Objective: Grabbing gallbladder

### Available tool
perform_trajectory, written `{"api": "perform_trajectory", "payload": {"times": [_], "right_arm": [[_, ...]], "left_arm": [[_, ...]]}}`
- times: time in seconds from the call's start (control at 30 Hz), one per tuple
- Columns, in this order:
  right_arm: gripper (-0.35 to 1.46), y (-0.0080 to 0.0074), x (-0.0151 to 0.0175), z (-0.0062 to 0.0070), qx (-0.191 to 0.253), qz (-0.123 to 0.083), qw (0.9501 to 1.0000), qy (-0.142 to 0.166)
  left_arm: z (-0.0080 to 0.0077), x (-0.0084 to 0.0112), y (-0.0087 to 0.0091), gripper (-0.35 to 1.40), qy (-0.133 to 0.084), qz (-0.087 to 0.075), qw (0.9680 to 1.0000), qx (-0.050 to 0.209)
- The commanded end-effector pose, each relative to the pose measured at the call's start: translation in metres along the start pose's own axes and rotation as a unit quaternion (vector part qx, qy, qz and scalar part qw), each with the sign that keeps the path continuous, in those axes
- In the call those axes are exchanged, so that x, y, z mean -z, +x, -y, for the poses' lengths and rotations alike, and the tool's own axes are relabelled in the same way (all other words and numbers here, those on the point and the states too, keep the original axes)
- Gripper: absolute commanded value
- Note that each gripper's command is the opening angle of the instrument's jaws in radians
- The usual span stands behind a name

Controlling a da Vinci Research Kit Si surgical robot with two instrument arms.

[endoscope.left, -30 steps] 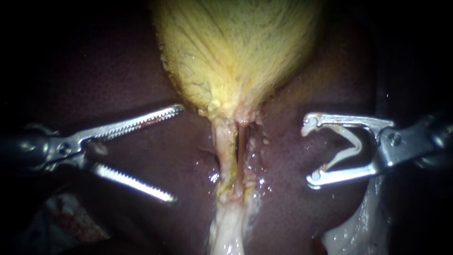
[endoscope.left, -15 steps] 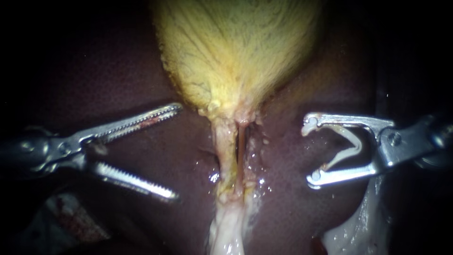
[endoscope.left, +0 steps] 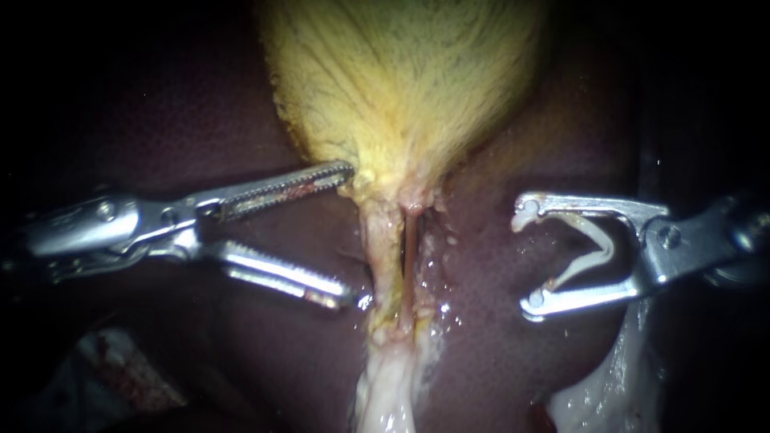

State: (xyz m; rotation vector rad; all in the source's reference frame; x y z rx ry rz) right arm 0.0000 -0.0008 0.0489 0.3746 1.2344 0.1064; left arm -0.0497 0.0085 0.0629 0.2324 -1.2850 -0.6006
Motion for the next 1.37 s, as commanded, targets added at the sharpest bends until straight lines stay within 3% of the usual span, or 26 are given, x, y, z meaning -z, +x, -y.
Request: {"api": "perform_trajectory", "payload": {"times": [0.03,0.1,0.3,0.53,0.57,0.77,1.37], "right_arm": [[0.6,0.0,0.0,0.0,0.0,0.0,1.0,0.0],[0.6,0.0,0.0,0.0,0.0,0.0,1.0,0.0],[0.6,0.0,0.0,0.0,0.0,0.0,1.0,0.0],[0.6,0.0,0.0,0.0,0.0,0.0,1.0,0.0],[0.6,0.0,0.0,0.0,0.0,0.0,1.0,0.0],[0.6,-0.0001,0.0001,0.0,0.0,0.0,1.0,0.0],[0.6,-0.0001,0.0001,0.0,0.0,0.0,1.0,0.0]], "left_arm": [[-0.0002,-0.0003,-0.0001,0.81,-0.002,-0.002,1.0,0.0],[-0.0004,-0.0007,-0.0002,0.78,-0.003,-0.003,1.0,0.001],[-0.0007,-0.002,-0.0007,0.51,-0.006,-0.014,0.9992,0.038],[-0.0012,-0.0018,-0.0007,-0.32,-0.006,-0.035,0.9974,0.062],[-0.0014,-0.0017,-0.0007,-0.35,-0.005,-0.037,0.9974,0.062],[-0.0022,-0.0014,-0.0001,-0.35,-0.009,-0.05,0.9962,0.07],[-0.0021,-0.0012,-0.0001,-0.35,-0.009,-0.05,0.996,0.073]]}}
